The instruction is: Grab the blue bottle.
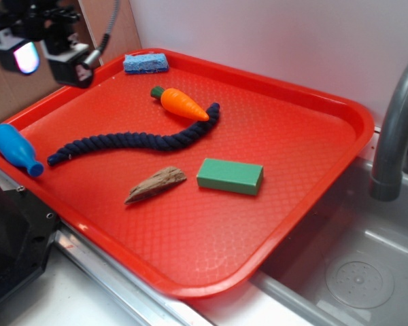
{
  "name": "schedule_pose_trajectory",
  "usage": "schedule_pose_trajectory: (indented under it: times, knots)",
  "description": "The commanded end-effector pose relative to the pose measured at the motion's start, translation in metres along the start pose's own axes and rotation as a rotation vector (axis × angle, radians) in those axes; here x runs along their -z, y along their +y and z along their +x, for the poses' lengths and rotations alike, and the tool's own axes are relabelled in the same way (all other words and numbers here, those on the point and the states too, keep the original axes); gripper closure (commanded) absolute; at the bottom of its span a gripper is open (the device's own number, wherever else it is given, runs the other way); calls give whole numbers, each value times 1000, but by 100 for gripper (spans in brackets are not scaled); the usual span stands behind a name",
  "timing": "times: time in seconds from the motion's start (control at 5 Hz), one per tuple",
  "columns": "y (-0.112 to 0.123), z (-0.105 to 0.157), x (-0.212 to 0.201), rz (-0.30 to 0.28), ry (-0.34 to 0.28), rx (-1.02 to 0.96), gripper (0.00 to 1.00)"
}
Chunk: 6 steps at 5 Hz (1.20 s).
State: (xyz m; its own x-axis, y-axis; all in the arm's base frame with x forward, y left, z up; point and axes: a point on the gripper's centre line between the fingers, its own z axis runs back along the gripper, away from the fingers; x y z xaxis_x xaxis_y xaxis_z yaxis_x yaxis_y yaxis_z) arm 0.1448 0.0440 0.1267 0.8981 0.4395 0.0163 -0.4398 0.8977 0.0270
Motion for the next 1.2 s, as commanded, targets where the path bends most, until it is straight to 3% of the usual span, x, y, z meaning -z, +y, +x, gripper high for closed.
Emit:
schedule_pose_trajectory:
  times: [0.0, 0.4, 1.0]
  knots:
    - [64, -14, 35, -89, -59, -492, 0]
    - [78, -3, 68, -36, -108, -658, 0]
    - [81, -3, 107, 114, -38, -693, 0]
